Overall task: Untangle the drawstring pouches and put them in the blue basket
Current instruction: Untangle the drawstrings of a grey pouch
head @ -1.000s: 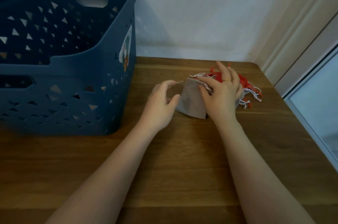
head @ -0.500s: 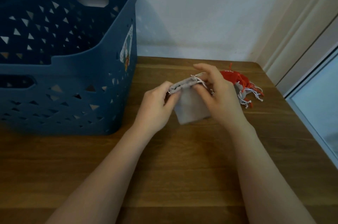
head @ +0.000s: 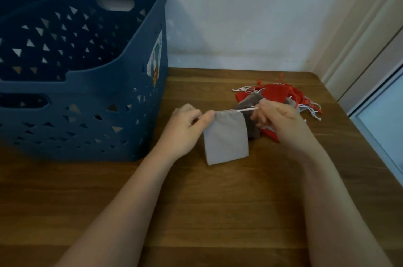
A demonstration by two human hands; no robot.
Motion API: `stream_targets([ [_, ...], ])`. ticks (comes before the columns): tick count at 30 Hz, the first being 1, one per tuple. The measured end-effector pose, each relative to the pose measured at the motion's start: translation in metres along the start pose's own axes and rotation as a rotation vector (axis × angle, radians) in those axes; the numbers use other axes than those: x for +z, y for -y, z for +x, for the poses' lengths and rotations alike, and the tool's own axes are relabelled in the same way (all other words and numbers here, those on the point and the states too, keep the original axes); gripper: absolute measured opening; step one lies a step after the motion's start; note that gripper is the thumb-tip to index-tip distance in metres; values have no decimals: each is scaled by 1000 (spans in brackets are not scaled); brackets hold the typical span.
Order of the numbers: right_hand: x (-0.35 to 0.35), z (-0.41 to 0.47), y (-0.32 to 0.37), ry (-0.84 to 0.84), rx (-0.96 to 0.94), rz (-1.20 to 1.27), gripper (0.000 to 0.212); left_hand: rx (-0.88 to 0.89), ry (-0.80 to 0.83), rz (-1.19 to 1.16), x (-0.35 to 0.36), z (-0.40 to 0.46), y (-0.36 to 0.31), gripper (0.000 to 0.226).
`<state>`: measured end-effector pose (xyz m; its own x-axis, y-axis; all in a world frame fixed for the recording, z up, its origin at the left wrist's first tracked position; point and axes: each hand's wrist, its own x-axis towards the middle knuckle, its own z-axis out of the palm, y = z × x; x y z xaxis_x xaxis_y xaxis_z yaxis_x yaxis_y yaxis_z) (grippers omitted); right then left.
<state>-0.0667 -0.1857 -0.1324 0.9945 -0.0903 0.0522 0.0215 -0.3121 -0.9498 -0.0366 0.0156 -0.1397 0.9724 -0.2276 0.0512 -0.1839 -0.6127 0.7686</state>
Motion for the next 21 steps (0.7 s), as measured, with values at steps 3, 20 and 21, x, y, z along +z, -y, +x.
stream_targets([
  [3,2,6,-7,-153,109,144,45,-141,-9,-356,1,-1,0,29],
  [20,27,7,16,-76,-62,1018,45,-162,46,-1609,4,-6,-18,41],
  [21,29,5,14,-56,-58,879,42,-152,52,-1574,5,-5,-15,40],
])
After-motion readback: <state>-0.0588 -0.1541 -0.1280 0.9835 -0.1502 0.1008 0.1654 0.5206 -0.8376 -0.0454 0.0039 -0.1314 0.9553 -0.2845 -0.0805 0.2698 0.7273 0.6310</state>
